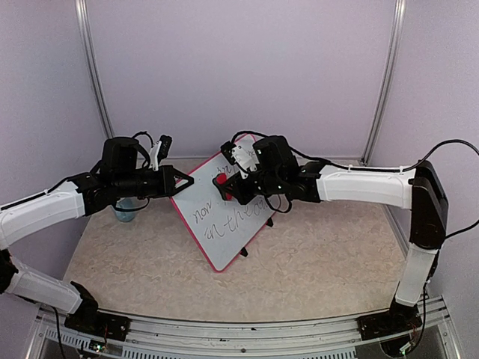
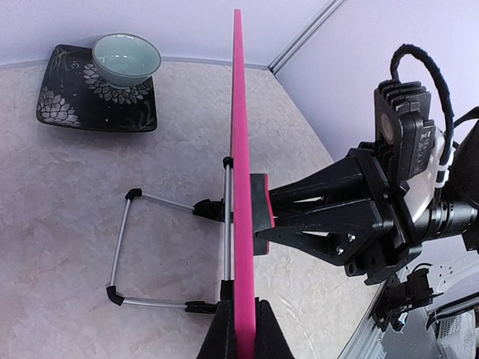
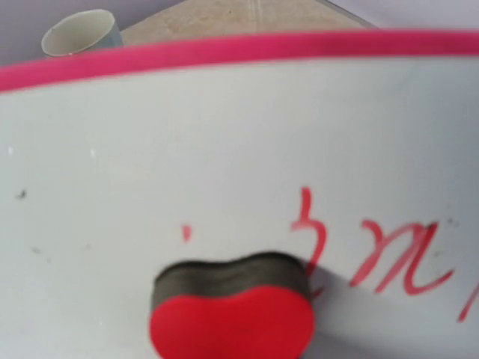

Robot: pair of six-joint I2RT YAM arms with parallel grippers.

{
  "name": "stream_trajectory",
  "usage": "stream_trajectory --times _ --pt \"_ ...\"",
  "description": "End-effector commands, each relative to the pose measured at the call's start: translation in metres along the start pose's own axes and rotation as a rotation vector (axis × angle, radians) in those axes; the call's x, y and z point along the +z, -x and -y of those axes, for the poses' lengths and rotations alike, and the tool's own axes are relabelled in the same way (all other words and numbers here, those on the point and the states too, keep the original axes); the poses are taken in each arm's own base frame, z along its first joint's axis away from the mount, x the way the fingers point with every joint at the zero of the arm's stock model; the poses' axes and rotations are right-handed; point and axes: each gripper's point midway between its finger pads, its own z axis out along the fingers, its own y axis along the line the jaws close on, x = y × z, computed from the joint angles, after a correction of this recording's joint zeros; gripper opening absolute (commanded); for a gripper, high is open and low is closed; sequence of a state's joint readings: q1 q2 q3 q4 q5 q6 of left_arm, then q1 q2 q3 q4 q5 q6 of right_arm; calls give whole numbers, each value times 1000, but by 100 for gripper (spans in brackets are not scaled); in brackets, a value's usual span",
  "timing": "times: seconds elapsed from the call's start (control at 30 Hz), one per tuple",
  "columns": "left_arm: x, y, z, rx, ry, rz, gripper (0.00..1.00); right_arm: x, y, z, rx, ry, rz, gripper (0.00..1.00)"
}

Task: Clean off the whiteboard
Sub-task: Erase the whiteboard at the center of the board.

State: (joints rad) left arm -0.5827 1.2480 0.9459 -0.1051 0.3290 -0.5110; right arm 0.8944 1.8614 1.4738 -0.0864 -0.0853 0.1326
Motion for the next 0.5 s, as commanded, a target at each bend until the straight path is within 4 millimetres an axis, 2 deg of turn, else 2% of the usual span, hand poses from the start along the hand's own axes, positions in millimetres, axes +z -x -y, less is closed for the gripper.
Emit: stream_trajectory --times 0.0,0.33,0.47 --pt "-3 -1 33 -5 -127 -2 0 11 -23 -17 22 59 -23 0" --pt "-3 -3 36 -6 -126 2 0 2 -3 -70 -85 158 69 0" --pt "-2 -4 37 -5 -126 2 0 -1 -1 -79 -103 164 68 0"
